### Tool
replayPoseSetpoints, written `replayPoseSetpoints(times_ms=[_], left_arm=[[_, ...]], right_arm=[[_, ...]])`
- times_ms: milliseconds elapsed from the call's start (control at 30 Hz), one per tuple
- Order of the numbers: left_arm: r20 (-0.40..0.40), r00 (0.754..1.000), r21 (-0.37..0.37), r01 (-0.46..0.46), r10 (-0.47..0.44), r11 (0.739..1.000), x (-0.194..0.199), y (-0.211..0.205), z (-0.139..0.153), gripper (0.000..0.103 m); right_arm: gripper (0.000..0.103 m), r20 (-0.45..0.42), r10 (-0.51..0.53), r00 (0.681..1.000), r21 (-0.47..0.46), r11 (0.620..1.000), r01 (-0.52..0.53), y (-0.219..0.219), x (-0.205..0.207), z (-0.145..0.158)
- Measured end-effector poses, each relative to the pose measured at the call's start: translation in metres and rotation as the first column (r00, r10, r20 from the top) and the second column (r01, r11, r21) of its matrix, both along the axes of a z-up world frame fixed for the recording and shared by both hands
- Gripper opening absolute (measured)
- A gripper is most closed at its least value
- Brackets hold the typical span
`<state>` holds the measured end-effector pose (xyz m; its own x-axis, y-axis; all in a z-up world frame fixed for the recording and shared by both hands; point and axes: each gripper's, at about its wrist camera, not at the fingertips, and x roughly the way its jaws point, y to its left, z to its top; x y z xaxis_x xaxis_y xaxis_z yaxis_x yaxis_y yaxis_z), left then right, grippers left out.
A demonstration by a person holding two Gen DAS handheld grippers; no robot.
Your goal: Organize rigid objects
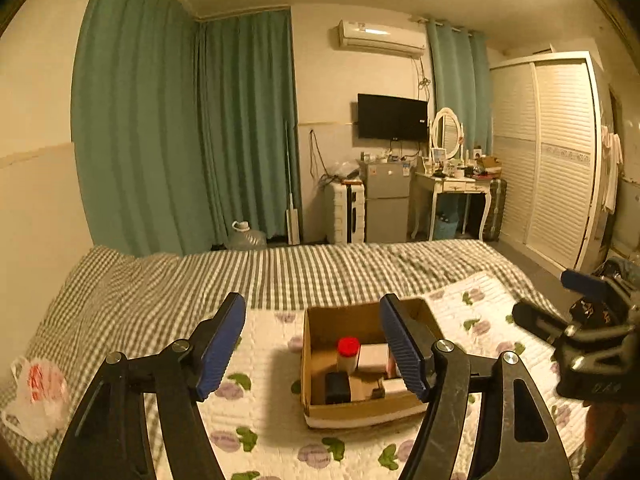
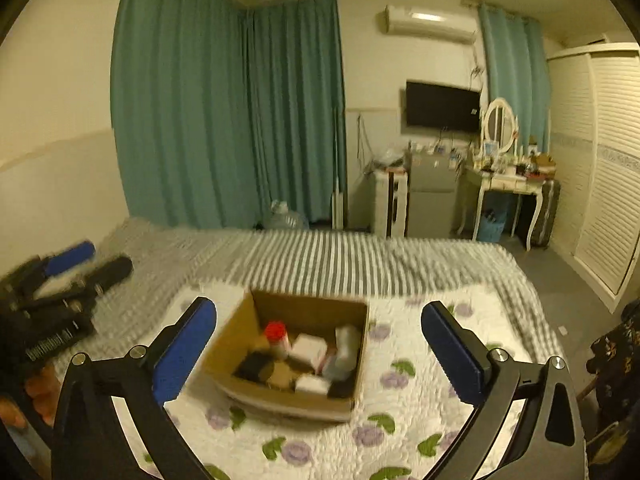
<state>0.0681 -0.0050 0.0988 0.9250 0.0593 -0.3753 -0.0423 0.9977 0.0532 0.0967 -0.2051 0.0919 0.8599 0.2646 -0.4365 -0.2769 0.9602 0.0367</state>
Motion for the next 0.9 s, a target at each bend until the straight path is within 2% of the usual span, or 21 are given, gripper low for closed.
replayPoseSetpoints(times_ms=[133,300,433,600,900], left_arm=[[-0.015,1.0,0.002,-0.025,0.025,1.0,-0.004,-0.003,-0.035,0.072],[-0.053,0.998,0.009,-0.027,0.028,1.0,0.002,-0.008,-0.067,0.072],[-0.068,0.997,0.028,-0.033,0.035,0.999,0.003,-0.009,-0.079,0.072],[-0.092,0.995,0.011,-0.031,0.032,0.999,0.003,-0.006,-0.087,0.072],[-0.104,0.995,0.018,-0.012,0.014,1.0,0.003,-0.013,-0.087,0.072]], right_arm=[[0.103,0.037,-0.013,0.999,-0.058,0.998,0.015,0.003,-0.003,-0.039],[0.103,-0.009,-0.026,1.0,-0.027,0.999,0.025,-0.002,0.004,-0.066],[0.103,-0.018,-0.04,0.999,-0.03,0.999,0.04,-0.002,0.007,-0.071],[0.103,-0.017,-0.047,0.999,-0.016,0.999,0.046,-0.003,0.006,-0.069],[0.103,-0.008,-0.038,0.999,-0.018,0.999,0.038,-0.001,0.004,-0.068]])
